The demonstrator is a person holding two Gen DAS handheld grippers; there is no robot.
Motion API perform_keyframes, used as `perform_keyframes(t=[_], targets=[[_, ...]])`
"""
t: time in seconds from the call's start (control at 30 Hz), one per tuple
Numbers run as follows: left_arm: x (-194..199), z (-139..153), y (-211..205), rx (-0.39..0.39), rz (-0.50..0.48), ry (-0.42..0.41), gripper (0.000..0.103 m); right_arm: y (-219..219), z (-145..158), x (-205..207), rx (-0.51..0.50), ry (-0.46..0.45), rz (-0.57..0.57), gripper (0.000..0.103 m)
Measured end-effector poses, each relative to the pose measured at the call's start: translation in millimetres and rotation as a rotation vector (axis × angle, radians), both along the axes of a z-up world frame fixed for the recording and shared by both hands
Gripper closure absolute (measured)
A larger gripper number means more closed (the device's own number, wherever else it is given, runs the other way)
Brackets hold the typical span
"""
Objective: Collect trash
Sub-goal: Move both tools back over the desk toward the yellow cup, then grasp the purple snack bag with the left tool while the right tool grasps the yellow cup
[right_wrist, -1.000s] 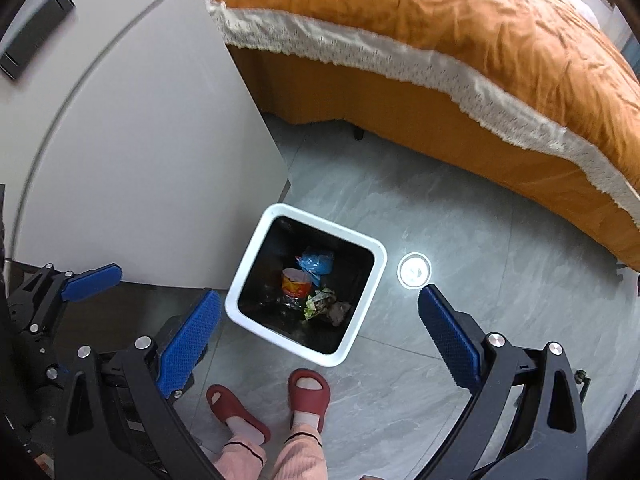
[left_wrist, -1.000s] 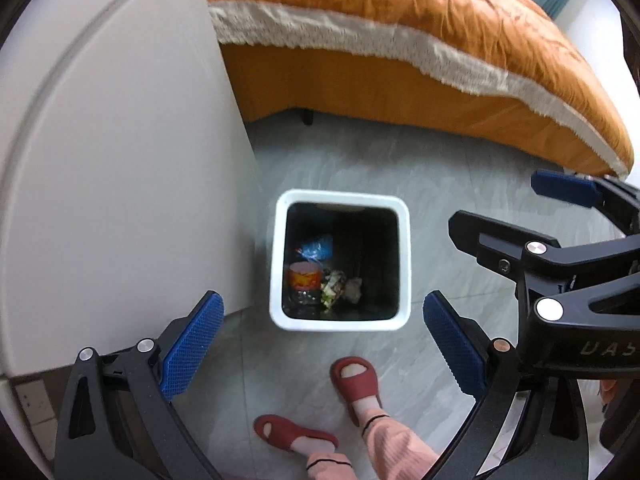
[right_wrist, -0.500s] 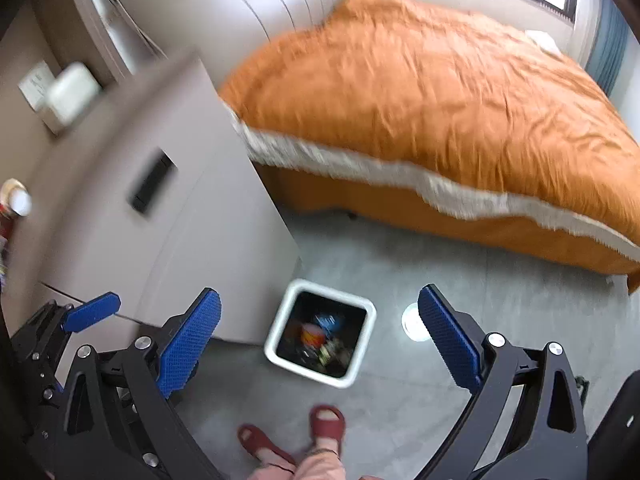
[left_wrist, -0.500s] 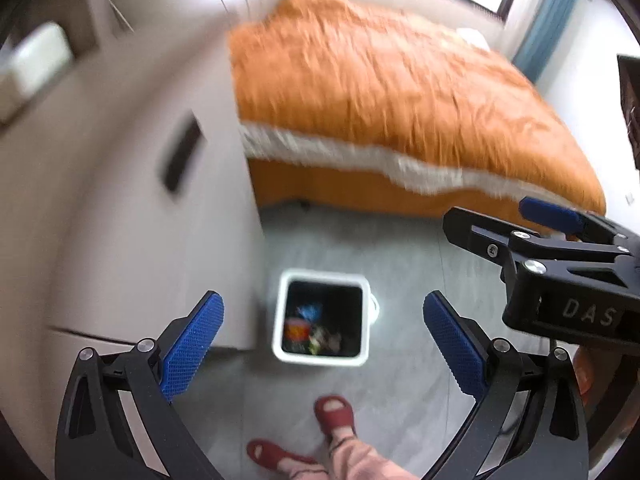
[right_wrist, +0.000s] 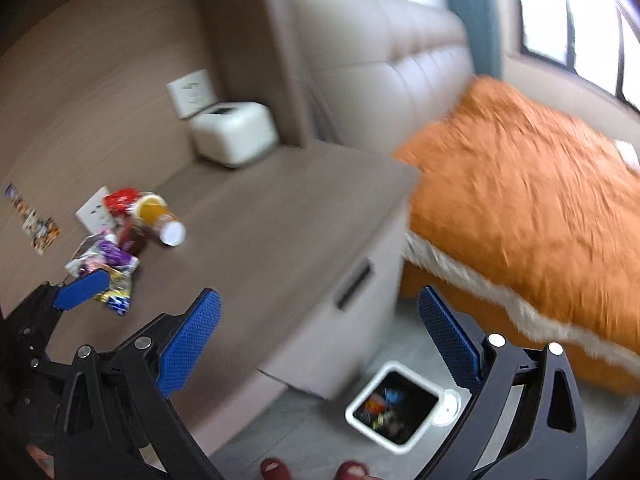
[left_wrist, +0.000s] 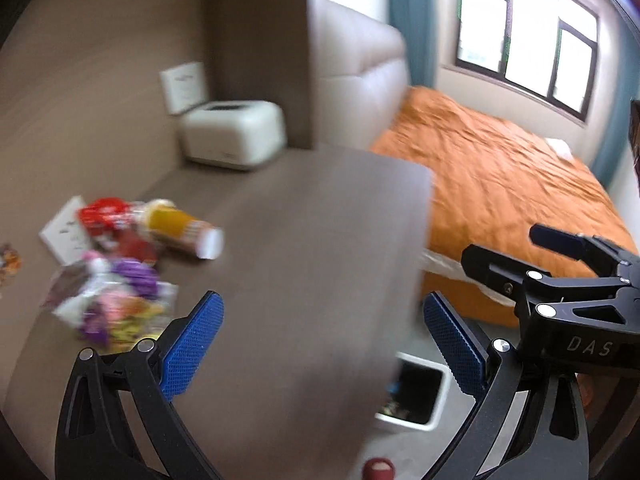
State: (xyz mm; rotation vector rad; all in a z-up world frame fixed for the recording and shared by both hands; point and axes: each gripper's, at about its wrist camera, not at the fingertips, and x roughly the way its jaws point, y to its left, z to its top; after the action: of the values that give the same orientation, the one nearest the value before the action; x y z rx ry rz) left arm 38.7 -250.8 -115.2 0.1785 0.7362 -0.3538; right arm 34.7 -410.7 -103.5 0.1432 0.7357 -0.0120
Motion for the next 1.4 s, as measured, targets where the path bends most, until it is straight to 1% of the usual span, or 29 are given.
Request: perform_keyframes(t=[0.07, 0.2, 0.27, 0.4, 0.47, 0.57, 0.6, 0.67, 0.73, 0.83, 0.9, 0.93, 1.0, 1.03, 1.1, 1.13, 1.17, 1.2, 1.23, 1.27, 1.3, 1.33, 1.37, 1.4], targets=[[4.8, 8.6, 20.1, 0.003, 0.046, -0.015, 0.005, 18.4, 7.3, 12.6, -0.033, -0.014, 0.045, 0.005], [10.2, 19.9, 50.8, -0.011, 0.126, -0.048, 0.005, 46.7, 16.0, 37.7, -0.019, 0.0, 0.149, 0.005], [12.2, 20.0, 65.5, 0.004, 0.18, -0.084, 0.005, 61.9, 16.1, 53.7, -0.045, 0.011, 0.202, 0.005], [25.7, 15.9, 93.6, 0.045, 0.266, -0.108, 0.005, 89.3, 8.3, 81.9, -0.112, 0.056, 0.279, 0.005], [35.9, 11.0, 108.6, 0.067, 0.292, -0.098, 0.005, 105.9, 3.0, 98.9, -0.147, 0.053, 0.332, 0.005], [46.9, 2.1, 122.9, 0.116, 0.323, -0.088, 0.005, 121.9, -7.5, 117.2, -0.146, 0.074, 0.391, 0.005], [52.8, -2.3, 127.8, 0.121, 0.322, -0.065, 0.005, 129.4, -12.0, 125.4, -0.148, 0.083, 0.412, 0.005], [60.1, -7.7, 133.2, 0.123, 0.316, -0.047, 0.005, 140.2, -17.1, 136.2, -0.165, 0.087, 0.435, 0.005], [68.1, -15.1, 136.5, 0.146, 0.314, -0.028, 0.005, 151.2, -24.4, 149.2, -0.179, 0.101, 0.467, 0.005], [77.9, -24.8, 140.3, 0.123, 0.293, 0.011, 0.005, 165.1, -35.6, 166.0, -0.209, 0.121, 0.506, 0.005], [84.9, -33.9, 140.2, 0.127, 0.288, 0.042, 0.005, 173.2, -44.4, 176.6, -0.234, 0.141, 0.536, 0.006], [86.8, -37.6, 139.2, 0.129, 0.287, 0.054, 0.005, 177.3, -49.6, 182.0, -0.245, 0.152, 0.551, 0.007], [92.3, -46.4, 137.5, 0.137, 0.284, 0.08, 0.005, 181.9, -57.5, 189.5, -0.26, 0.17, 0.569, 0.014], [94.4, -48.8, 137.2, 0.135, 0.284, 0.086, 0.005, 183.5, -62.0, 193.6, -0.258, 0.183, 0.576, 0.015], [98.9, -50.8, 138.3, 0.117, 0.285, 0.098, 0.005, 184.9, -68.6, 200.2, -0.248, 0.203, 0.579, 0.023], [102.2, -51.9, 140.0, 0.098, 0.29, 0.109, 0.005, 185.3, -70.2, 201.9, -0.241, 0.209, 0.581, 0.025], [105.4, -52.5, 142.4, 0.076, 0.296, 0.119, 0.005, 185.5, -71.9, 203.6, -0.223, 0.217, 0.583, 0.03], [108.3, -52.8, 145.2, 0.047, 0.295, 0.127, 0.006, 185.8, -73.3, 204.4, -0.201, 0.226, 0.588, 0.04], [110.4, -52.7, 146.2, 0.029, 0.292, 0.134, 0.006, 186.1, -74.2, 204.9, -0.188, 0.232, 0.593, 0.047], [111.5, -51.4, 146.8, 0.025, 0.295, 0.125, 0.011, 186.4, -74.3, 204.0, -0.178, 0.233, 0.597, 0.055], [111.8, -50.1, 146.6, 0.029, 0.296, 0.12, 0.022, 186.8, -73.3, 202.0, -0.172, 0.231, 0.598, 0.062], [111.6, -48.6, 146.2, 0.04, 0.293, 0.114, 0.027, 186.2, -72.9, 201.3, -0.158, 0.236, 0.602, 0.062], [112.5, -47.9, 146.7, 0.044, 0.292, 0.113, 0.037, 184.9, -72.1, 199.1, -0.147, 0.237, 0.599, 0.062], [113.2, -47.6, 147.2, 0.044, 0.291, 0.113, 0.045, 182.7, -69.9, 195.8, -0.136, 0.231, 0.59, 0.062]])
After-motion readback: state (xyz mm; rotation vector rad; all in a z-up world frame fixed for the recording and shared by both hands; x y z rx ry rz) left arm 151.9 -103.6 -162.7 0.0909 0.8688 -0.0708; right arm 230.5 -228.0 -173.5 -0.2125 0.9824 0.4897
